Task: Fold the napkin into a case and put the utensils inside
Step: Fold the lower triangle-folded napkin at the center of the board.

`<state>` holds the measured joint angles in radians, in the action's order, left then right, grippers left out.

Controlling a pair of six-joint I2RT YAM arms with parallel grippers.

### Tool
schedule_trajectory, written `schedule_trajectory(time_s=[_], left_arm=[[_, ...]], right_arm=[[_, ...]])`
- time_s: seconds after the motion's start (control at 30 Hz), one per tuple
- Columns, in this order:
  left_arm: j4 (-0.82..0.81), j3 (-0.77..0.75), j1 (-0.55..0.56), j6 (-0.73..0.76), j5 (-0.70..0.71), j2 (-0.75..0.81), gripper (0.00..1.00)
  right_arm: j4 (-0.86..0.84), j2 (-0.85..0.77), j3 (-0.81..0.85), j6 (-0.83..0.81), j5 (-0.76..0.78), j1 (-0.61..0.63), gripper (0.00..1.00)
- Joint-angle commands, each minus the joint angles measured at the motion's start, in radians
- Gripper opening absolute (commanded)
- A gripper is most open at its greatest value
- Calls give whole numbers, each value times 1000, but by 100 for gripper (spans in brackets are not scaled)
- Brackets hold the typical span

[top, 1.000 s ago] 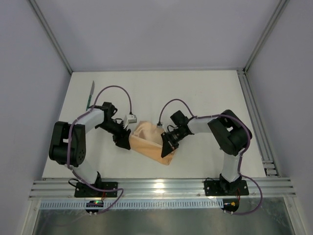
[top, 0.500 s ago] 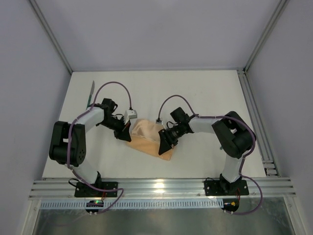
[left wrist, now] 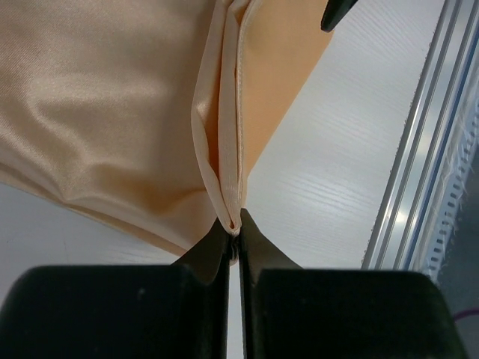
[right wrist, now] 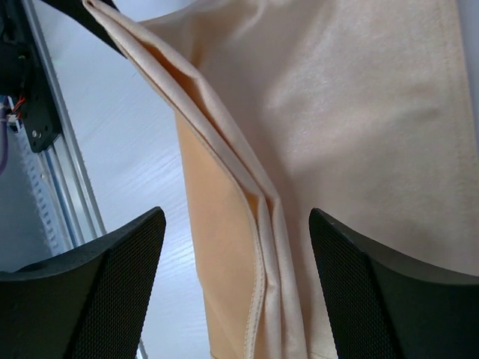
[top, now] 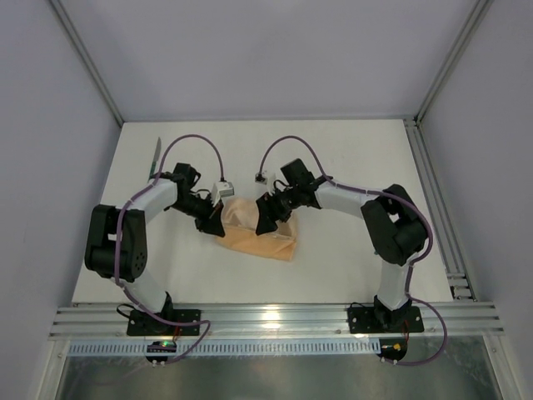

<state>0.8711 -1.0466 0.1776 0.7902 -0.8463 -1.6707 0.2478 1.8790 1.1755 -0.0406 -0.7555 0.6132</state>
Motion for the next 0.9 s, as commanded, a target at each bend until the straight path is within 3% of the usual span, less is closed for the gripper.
schedule_trajectory(time_s=[0.0,0.07,0.37,0.53,0.87], left_arm=[[-102,-18,-3,-103,-10,-11,0],[-147,-16,-12,-186,-5,-17,0],[-199,-36,-13,-268,41,-73,0],[-276,-35,-13,-365,65,-100,0],[-340,-29,-53,-448,128,-106,0]], right_arm=[[13,37,61,-42,76,-1,81],[18,51,79,-41,47,-1,81],[-64,150,141,28,-22,6,80],[-104,163,98,39,-34,11,68],[-64,181,82,13,-34,10,67]])
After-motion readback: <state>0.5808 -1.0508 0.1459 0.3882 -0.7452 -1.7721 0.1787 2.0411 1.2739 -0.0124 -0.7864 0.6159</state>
